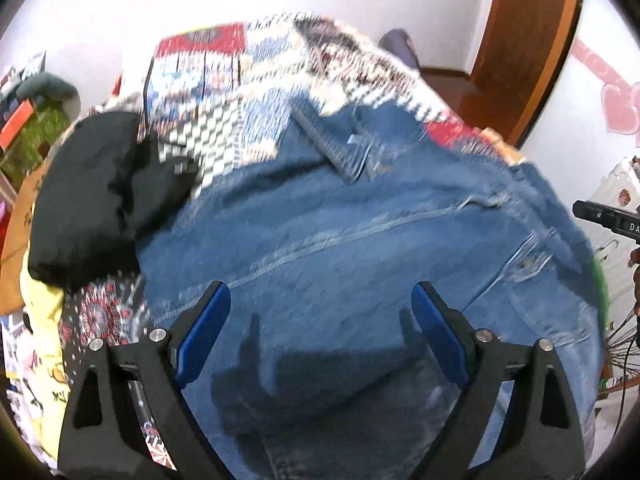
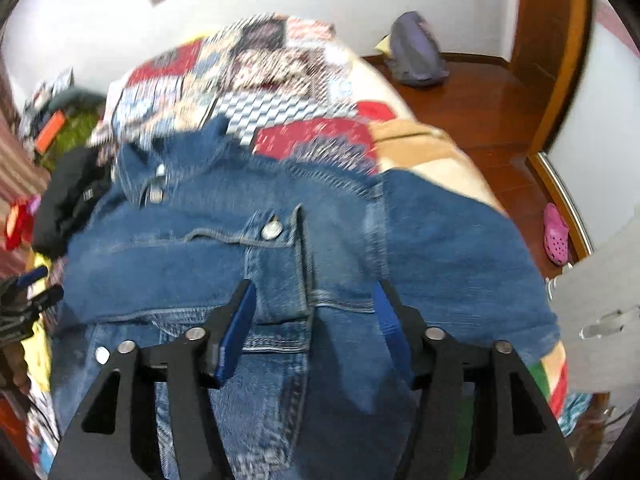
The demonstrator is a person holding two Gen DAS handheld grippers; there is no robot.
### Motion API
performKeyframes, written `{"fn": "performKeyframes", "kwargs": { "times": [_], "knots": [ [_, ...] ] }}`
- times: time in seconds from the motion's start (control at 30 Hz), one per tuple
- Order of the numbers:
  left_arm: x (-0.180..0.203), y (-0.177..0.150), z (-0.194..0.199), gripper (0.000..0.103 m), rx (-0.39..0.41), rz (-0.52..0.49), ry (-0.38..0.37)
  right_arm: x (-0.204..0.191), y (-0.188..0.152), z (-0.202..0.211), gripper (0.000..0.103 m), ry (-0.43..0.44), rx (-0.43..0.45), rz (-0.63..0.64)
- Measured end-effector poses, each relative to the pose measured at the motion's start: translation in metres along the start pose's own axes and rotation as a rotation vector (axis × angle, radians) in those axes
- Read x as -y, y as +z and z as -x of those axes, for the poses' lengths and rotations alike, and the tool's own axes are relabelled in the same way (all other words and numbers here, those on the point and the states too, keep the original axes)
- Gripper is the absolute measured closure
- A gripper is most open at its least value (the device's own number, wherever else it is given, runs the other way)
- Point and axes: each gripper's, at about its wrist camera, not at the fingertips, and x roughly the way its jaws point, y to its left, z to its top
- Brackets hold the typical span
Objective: Fold large clothes
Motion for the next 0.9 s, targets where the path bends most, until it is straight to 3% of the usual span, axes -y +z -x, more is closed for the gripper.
{"fn": "performKeyframes", "kwargs": {
  "times": [0.3, 0.67, 0.9],
  "knots": [
    [0.036, 0.024, 0.027, 0.011, 0.126, -0.029, -0.055, 0.073, -0.013, 0.033, 0.038, -0.050, 0.060, -0.209],
    [0.057, 0.019, 0.002, 0.011, 0.063, -0.044, -0.089, 0.153, -0.062, -0.026, 0.038, -0.044, -0.096, -0.544],
    [0.055, 0.016, -0.008, 0.011, 0.037, -0.037, -0.079, 0.168, -0.051, -0.044, 0.036, -0.055, -0.035, -0.608]
  ]
}}
